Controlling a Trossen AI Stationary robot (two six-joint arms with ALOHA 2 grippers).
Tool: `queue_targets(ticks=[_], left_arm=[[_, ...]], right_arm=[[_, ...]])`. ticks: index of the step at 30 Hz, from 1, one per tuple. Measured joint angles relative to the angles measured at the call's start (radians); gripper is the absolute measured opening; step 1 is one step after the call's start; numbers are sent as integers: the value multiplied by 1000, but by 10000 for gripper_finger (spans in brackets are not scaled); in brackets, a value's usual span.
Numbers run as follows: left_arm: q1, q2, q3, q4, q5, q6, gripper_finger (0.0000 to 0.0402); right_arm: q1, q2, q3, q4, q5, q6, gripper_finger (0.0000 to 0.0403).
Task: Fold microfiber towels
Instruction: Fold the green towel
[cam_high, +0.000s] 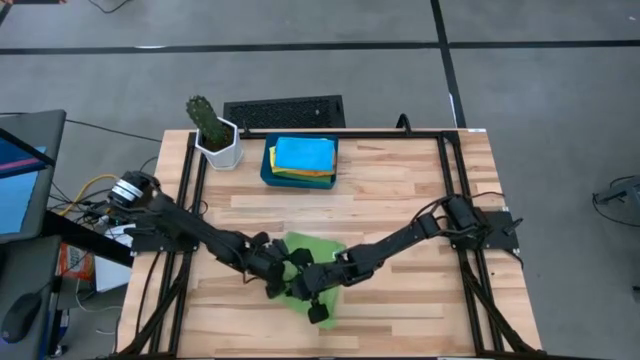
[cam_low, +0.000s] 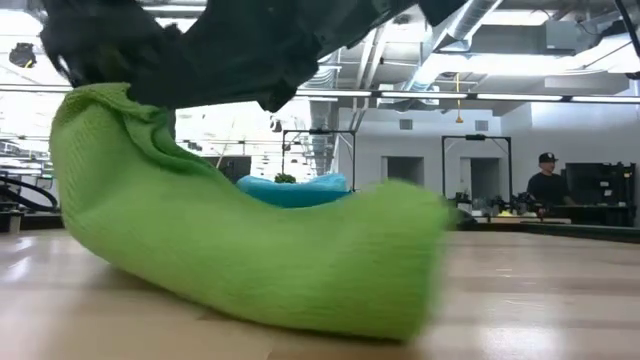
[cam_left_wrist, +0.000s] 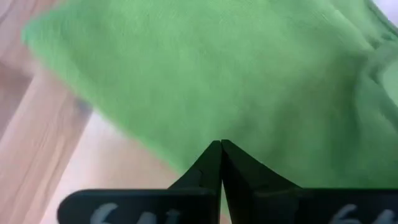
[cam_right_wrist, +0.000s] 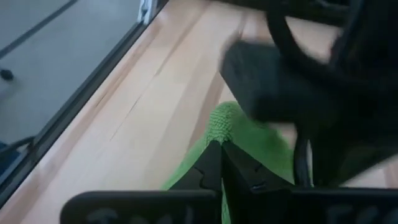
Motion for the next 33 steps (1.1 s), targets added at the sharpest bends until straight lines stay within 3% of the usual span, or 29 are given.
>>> queue_targets(ticks=[6,12,21,27,33], left_arm=[[-85,-117,2,-135,-62,-144,0],[-172,-198,2,-181,-193,-276,0],[-213,-185,1,-161,-223,-332,0],[-213,-185,1,-154,-271,-332,0],[-214,-185,1,-160,-319,-348,0]], right_arm=[[-41,0,0,16,-6,0,23],[-110,0,0,15,-7,6,27],[-223,30,4,19,-10,104,37],[-297,77,1,-86,-21,252,59],[-335,62,39,-94,-34,231,63]])
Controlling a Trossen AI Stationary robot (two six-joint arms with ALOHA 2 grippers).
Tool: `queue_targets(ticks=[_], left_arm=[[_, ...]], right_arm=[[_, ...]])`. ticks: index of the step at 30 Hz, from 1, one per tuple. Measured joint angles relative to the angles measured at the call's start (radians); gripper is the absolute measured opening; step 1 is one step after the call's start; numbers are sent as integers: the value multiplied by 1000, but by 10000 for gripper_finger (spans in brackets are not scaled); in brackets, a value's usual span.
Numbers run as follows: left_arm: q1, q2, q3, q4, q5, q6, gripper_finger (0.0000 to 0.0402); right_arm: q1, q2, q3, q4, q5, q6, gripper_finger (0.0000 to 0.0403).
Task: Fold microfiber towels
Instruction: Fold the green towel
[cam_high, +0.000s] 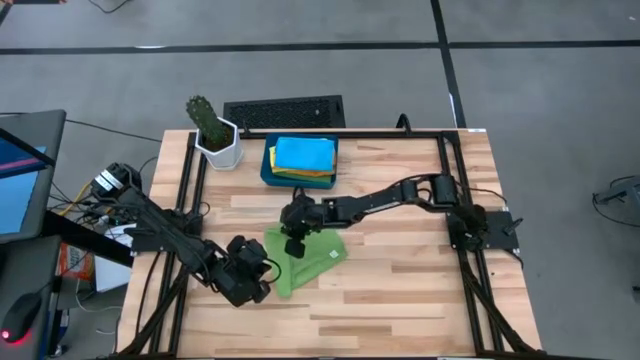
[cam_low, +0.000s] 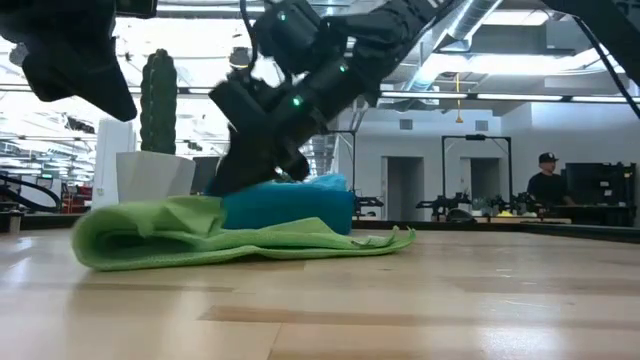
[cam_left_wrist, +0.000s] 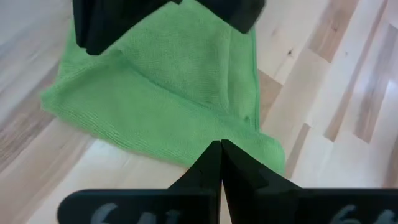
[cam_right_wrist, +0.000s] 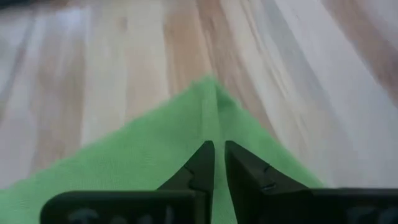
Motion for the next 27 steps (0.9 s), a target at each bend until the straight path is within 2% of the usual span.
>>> queue_targets(ticks=[8,11,16,19,23,27], left_arm=[[0,0,-1,3,-26,-23,0],[0,0,-1,0,-27,-25,0],[-5,-30,-1,-24,-37,-45,0],[-6,-64,-1,-26,-79,-51,0],[-10,-108,-1,-28,-115,-51,0],[-10,-119,-1,-29,-120,-51,0]], right_arm=[[-14,-1,126,-104,26,-96,63],[-17,2,136,-180,-4,-122,63],[15,-7,138,-321,-28,-260,63],[34,-7,138,-337,-23,-288,66],[39,-8,138,-327,17,-284,90],[34,-6,138,-320,22,-291,137]])
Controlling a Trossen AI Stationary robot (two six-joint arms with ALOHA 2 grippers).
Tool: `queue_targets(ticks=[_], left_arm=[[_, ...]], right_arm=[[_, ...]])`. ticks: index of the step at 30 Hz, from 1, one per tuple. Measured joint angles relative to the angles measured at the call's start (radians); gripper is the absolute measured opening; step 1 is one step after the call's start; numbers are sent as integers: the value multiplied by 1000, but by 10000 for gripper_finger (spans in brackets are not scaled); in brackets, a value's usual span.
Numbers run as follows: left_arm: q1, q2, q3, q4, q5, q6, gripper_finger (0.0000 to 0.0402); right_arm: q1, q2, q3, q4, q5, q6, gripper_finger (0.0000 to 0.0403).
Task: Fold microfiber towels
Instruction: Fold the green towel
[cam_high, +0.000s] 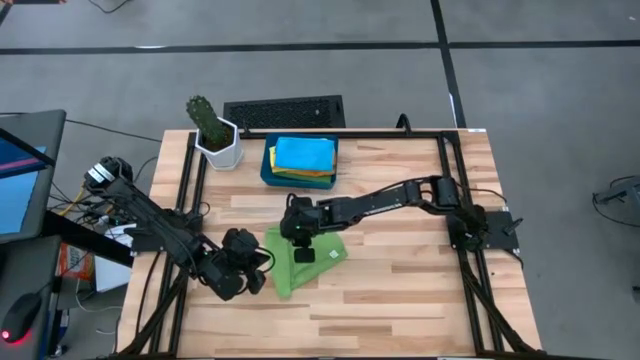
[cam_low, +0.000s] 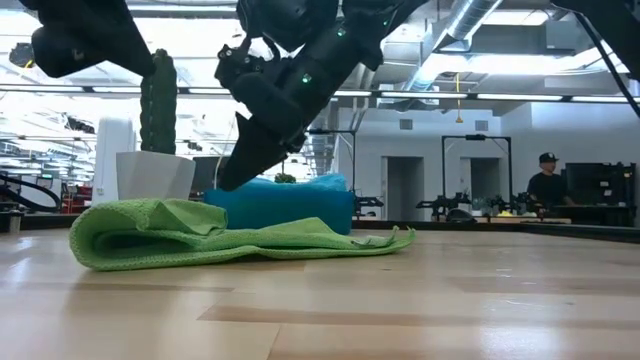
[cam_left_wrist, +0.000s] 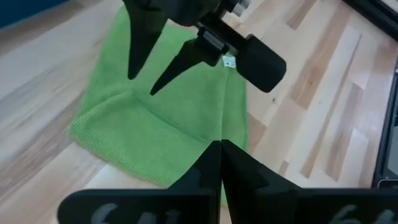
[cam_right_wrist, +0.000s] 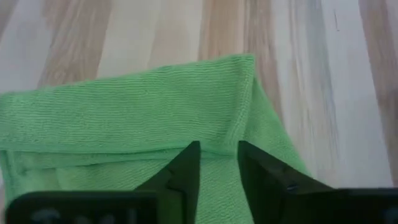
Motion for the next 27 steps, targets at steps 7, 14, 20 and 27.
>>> queue_targets(ticks=[7,14,20,27], left_arm=[[-3,2,0,-9,0,0,0],[-3,2,0,-28,6,-7,0],[-3,2,0,-30,7,-7,0],[-3,2,0,-46,6,-10,0]], right_arm=[[-2,55,0,33,42,6,200],[-11,59,0,65,70,3,172],[-10,59,0,73,28,-20,97],[-11,59,0,73,25,-44,47]])
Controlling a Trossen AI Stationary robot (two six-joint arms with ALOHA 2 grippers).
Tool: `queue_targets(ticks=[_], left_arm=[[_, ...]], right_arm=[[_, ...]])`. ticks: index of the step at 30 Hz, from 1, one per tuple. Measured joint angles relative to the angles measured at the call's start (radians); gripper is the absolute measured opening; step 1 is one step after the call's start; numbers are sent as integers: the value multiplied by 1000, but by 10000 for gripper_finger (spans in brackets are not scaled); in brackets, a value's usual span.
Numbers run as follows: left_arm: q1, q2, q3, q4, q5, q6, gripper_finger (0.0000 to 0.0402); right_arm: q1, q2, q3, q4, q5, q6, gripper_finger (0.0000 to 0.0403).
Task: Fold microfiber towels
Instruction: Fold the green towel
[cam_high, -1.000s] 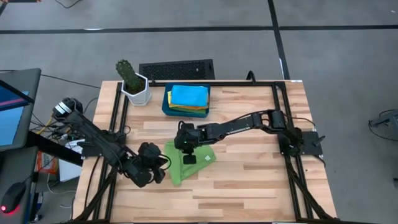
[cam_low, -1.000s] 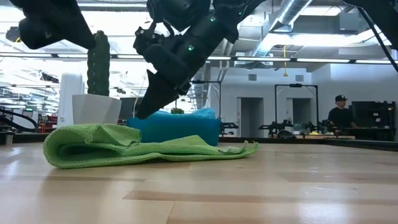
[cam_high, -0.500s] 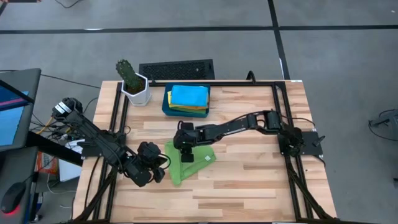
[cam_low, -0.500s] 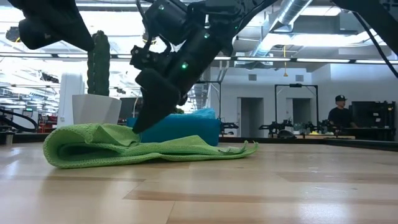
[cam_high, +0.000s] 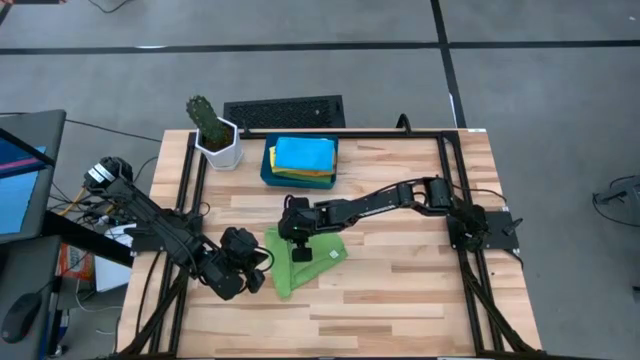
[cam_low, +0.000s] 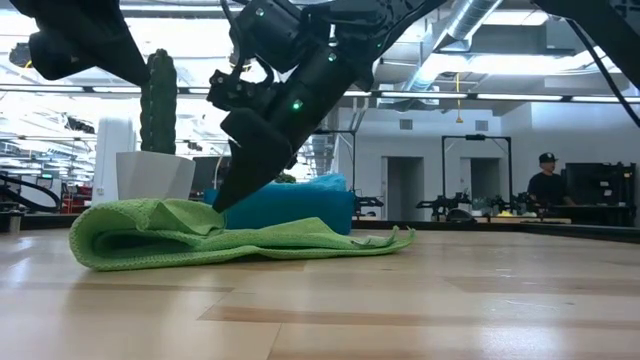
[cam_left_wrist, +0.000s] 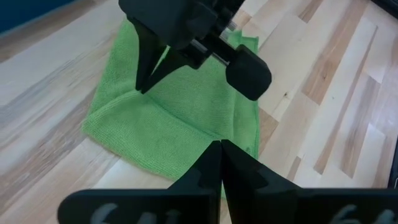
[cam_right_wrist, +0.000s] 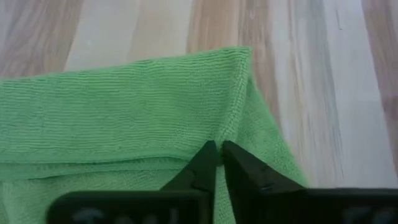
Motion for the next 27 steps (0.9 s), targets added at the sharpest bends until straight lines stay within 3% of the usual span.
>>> queue_targets(ticks=[3,14,27], left_arm=[[0,0,0,0,0,0,0],[0,0,0,-5,-1,-7,0],[0,0,0,1,-7,-31,0]], right_arm=[[-6,0,0,-19,0,1,12],[-23,-20,179,-156,0,-34,5],[-71,-18,85,-98,-50,-4,16]])
